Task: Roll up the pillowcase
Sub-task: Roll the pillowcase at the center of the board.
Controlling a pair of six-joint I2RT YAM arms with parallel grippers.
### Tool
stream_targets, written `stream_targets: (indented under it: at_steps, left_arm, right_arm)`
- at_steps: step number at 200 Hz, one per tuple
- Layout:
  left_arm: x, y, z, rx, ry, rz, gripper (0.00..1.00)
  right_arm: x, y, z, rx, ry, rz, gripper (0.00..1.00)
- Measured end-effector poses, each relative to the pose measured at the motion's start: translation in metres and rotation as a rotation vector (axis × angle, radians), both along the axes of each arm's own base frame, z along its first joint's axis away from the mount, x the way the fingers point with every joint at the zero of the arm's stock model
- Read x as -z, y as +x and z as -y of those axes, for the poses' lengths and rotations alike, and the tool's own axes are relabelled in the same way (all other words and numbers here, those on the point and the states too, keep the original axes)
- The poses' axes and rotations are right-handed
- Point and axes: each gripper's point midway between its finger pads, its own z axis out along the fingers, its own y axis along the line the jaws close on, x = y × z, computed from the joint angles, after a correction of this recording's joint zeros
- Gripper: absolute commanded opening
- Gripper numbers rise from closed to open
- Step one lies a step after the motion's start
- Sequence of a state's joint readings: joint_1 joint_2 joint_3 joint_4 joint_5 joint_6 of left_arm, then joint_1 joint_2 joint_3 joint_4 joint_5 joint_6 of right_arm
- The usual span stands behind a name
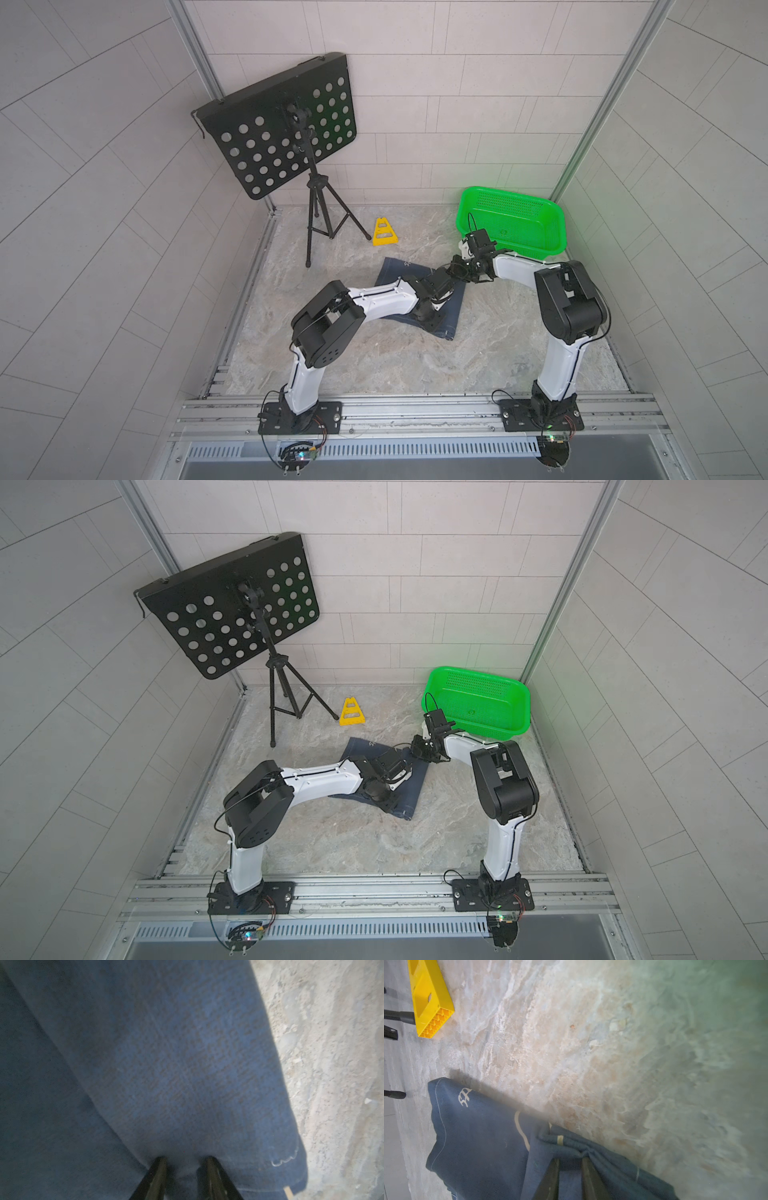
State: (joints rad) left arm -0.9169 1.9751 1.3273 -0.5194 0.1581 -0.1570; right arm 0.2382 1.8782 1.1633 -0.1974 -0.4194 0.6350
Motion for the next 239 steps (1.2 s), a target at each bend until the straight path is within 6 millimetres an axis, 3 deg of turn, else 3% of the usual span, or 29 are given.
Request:
stream_targets:
  at_steps: [38, 55, 69, 88, 111, 142, 194, 239]
  left_arm:
    - [-0.007, -0.001, -0.001, -0.001, 0.004, -0.005, 0.42]
    - [-0.02, -0.002, 0.0, 0.0, -0.006, -0.009, 0.42]
    - [-0.036, 0.001, 0.005, 0.001, -0.027, 0.003, 0.42]
    - [-0.055, 0.012, 0.016, -0.003, -0.067, 0.032, 0.42]
    - [-0.07, 0.024, 0.025, -0.008, -0.099, 0.057, 0.41]
    - [-0.064, 0.045, 0.035, -0.017, -0.113, 0.076, 0.4]
    - [-0.011, 0.064, 0.027, -0.028, -0.035, 0.035, 0.38]
    - [-0.013, 0.07, 0.03, -0.017, -0.04, 0.045, 0.38]
  right_arm:
    - [-0.056, -0.011, 0.024, 0.036, 0.046, 0.111, 0.42]
    - [-0.078, -0.028, 0.034, 0.056, 0.084, 0.154, 0.47]
    - [-0.084, -0.049, 0.037, 0.057, 0.117, 0.159, 0.5]
    - [-0.074, -0.077, 0.035, 0.051, 0.161, 0.121, 0.53]
    - [-0.048, -0.108, 0.031, 0.062, 0.223, 0.039, 0.55]
    - [-0.013, -0.134, 0.025, 0.097, 0.303, -0.064, 0.57]
    - [0.009, -0.124, 0.012, 0.127, 0.419, -0.1, 0.58]
    - [0.011, -0.111, -0.002, 0.094, 0.493, -0.071, 0.56]
